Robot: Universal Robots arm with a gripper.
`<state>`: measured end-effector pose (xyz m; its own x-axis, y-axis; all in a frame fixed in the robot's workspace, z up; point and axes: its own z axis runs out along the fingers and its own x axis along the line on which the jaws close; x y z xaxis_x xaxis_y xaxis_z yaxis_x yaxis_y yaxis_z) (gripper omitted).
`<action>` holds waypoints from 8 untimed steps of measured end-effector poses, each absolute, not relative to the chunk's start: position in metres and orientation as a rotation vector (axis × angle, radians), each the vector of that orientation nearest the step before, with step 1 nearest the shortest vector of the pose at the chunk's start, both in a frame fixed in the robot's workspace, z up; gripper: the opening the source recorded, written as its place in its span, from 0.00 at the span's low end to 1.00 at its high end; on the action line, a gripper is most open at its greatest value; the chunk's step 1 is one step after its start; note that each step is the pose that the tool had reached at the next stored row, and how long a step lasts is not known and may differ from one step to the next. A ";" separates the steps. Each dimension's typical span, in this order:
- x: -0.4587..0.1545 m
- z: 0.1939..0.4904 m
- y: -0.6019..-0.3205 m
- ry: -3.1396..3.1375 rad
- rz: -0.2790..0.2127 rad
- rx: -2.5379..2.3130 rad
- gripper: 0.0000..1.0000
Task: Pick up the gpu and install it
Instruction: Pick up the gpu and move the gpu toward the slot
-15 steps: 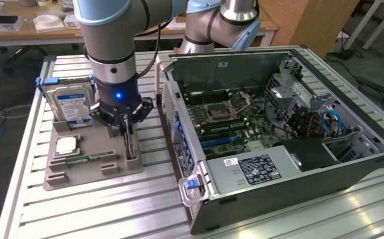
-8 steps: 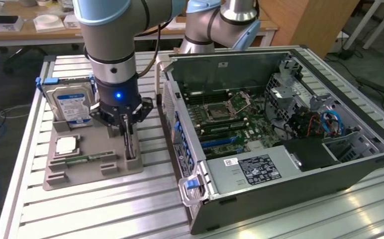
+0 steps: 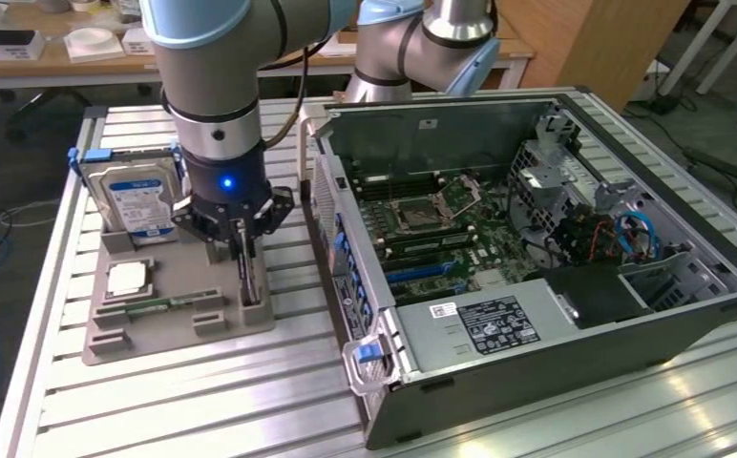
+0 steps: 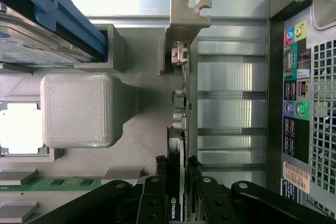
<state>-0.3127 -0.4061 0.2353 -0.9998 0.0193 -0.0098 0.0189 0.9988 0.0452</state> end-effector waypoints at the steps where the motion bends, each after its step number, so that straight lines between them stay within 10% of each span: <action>1: -0.313 0.237 -0.406 3.130 0.072 0.030 0.26; 8: -0.313 0.251 -0.406 3.131 0.073 0.030 0.26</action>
<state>-0.3128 -0.4061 0.2510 -0.9998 0.0194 -0.0095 0.0190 0.9987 0.0466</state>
